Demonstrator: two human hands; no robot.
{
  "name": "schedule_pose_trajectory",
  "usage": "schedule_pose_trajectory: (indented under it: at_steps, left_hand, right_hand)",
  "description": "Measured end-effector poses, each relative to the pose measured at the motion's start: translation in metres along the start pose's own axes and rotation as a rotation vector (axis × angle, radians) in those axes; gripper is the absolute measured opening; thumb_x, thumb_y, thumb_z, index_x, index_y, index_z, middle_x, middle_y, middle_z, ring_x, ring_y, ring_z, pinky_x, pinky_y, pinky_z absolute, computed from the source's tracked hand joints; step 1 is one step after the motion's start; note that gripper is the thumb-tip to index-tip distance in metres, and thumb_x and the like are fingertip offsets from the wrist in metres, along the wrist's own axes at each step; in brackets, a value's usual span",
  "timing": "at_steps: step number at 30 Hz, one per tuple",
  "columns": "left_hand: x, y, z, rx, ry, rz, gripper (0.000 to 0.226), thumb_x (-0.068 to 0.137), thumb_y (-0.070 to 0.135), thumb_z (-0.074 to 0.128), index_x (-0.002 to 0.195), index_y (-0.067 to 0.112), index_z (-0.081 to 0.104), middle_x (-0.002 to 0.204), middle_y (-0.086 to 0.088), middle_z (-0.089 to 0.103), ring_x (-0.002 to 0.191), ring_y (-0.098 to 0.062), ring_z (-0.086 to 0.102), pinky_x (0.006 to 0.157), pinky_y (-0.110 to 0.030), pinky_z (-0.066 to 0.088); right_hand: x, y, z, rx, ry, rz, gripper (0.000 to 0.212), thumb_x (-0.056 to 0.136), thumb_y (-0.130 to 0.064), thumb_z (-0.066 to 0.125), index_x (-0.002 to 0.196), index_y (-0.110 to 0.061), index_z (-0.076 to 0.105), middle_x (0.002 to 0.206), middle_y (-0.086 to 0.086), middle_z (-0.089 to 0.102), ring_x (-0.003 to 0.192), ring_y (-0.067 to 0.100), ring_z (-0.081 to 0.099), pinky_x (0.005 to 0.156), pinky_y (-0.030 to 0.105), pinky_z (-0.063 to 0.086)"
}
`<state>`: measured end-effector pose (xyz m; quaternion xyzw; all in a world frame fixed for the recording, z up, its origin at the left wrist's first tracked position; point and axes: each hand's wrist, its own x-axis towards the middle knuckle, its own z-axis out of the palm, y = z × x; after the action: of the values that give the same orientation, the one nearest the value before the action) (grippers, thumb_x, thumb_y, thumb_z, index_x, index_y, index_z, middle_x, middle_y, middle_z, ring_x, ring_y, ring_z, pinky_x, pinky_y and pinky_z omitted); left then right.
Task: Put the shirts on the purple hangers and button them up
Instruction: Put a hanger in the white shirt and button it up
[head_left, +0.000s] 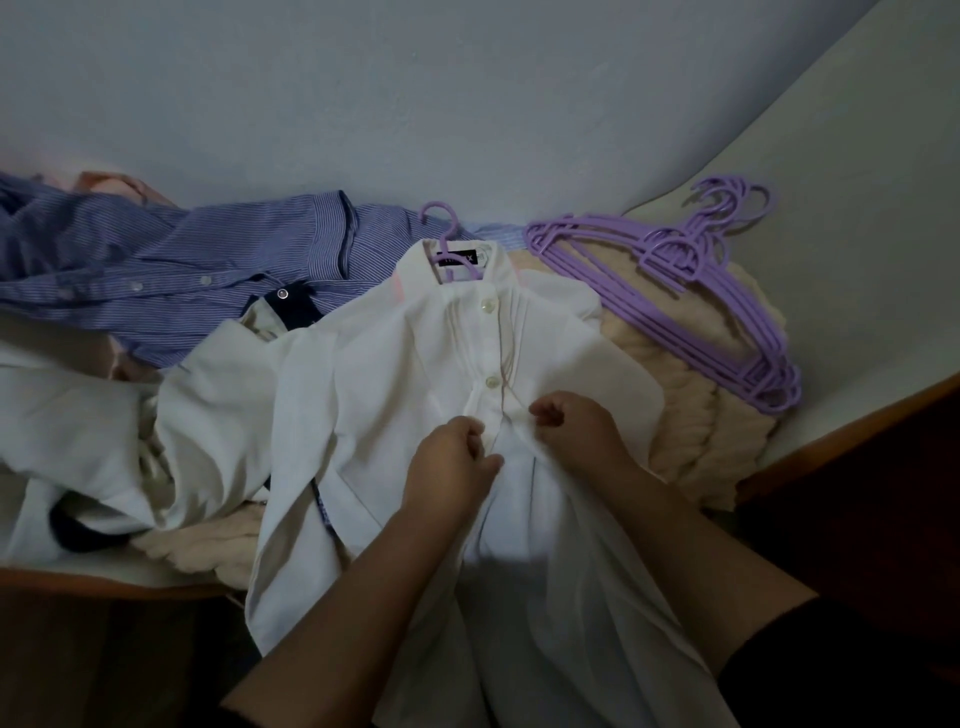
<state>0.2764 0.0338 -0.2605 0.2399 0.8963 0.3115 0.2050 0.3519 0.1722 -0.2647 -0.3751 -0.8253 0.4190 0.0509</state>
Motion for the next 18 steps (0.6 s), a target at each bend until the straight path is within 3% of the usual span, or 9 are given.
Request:
schedule_pose_trajectory:
  at_steps: [4, 7, 9, 11, 14, 18]
  left_hand:
    - [0.003, -0.003, -0.004, -0.213, 0.051, -0.085, 0.023, 0.086, 0.020, 0.070, 0.108, 0.015, 0.068, 0.082, 0.008, 0.066, 0.070, -0.003, 0.062, 0.062, -0.008, 0.049]
    - [0.006, -0.005, -0.007, -0.375, 0.116, -0.147, 0.022, 0.083, 0.017, 0.071, 0.105, 0.014, 0.070, 0.076, 0.000, 0.069, 0.068, -0.013, 0.063, 0.076, -0.028, 0.056]
    - [0.005, -0.003, -0.009, -0.497, 0.142, -0.176, 0.023, 0.083, 0.015, 0.070, 0.105, 0.018, 0.069, 0.074, -0.005, 0.070, 0.062, -0.013, 0.061, 0.071, -0.029, 0.054]
    - [0.002, 0.000, -0.009, -0.602, 0.135, -0.198, 0.025, 0.083, 0.011, 0.068, 0.106, 0.021, 0.067, 0.070, -0.006, 0.068, 0.055, -0.010, 0.056, 0.061, -0.024, 0.050]
    - [-0.002, 0.002, -0.008, -0.683, 0.116, -0.217, 0.028, 0.083, 0.008, 0.067, 0.108, 0.022, 0.065, 0.064, -0.004, 0.063, 0.050, -0.007, 0.052, 0.056, -0.020, 0.047]
    - [-0.006, 0.004, -0.008, -0.721, 0.143, -0.209, 0.029, 0.084, 0.010, 0.067, 0.110, 0.023, 0.065, 0.062, -0.002, 0.063, 0.050, -0.007, 0.052, 0.061, -0.023, 0.048]
  right_hand:
    - [-0.002, -0.002, 0.005, 0.010, 0.005, 0.005, 0.022, 0.083, -0.003, 0.058, 0.100, -0.010, 0.070, 0.101, 0.007, 0.069, 0.096, 0.021, 0.061, 0.078, 0.017, 0.037]
    - [-0.008, -0.009, 0.008, 0.235, -0.009, 0.049, 0.023, 0.079, 0.002, 0.060, 0.082, -0.020, 0.067, 0.079, 0.001, 0.066, 0.079, 0.019, 0.060, 0.074, 0.025, 0.045]
    - [-0.013, -0.017, 0.009, 0.410, -0.038, 0.073, 0.026, 0.080, 0.006, 0.060, 0.077, -0.020, 0.062, 0.071, 0.002, 0.062, 0.070, 0.021, 0.060, 0.067, 0.030, 0.050]
    - [-0.017, -0.026, 0.013, 0.447, -0.023, 0.079, 0.020, 0.081, 0.005, 0.060, 0.082, -0.015, 0.063, 0.074, 0.006, 0.064, 0.068, 0.020, 0.062, 0.067, 0.032, 0.054]
    - [-0.018, -0.034, 0.020, 0.341, 0.036, 0.068, 0.017, 0.082, -0.002, 0.058, 0.090, -0.014, 0.066, 0.088, 0.010, 0.069, 0.081, 0.025, 0.066, 0.078, 0.035, 0.055]
    - [-0.020, -0.036, 0.022, 0.196, 0.053, 0.059, 0.021, 0.084, -0.005, 0.056, 0.101, -0.012, 0.067, 0.097, 0.005, 0.067, 0.088, 0.018, 0.062, 0.079, 0.022, 0.047]
